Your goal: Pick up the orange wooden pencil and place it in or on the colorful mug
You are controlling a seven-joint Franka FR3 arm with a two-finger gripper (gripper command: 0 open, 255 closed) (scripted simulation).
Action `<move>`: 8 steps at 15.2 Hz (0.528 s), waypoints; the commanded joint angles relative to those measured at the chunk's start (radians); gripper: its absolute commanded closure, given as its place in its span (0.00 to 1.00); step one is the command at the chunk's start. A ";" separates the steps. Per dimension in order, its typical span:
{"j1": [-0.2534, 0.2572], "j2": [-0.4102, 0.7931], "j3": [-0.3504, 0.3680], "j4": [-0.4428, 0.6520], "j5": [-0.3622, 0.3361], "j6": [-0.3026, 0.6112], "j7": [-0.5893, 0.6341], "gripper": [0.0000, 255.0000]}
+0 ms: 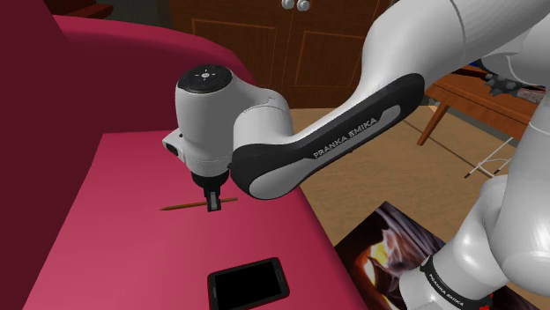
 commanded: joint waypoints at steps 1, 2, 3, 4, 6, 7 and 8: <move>0.000 0.001 -0.001 0.000 0.000 0.000 0.000 1.00; 0.000 0.001 -0.001 0.000 0.000 0.000 0.000 1.00; 0.000 0.001 -0.001 -0.001 0.000 0.000 0.000 1.00; -0.002 -0.007 0.002 0.003 0.007 -0.009 -0.007 1.00; -0.005 -0.022 0.007 0.011 0.022 -0.030 -0.020 1.00; -0.007 -0.030 0.009 0.016 0.029 -0.040 -0.026 1.00; -0.008 -0.037 0.011 0.020 0.036 -0.050 -0.033 1.00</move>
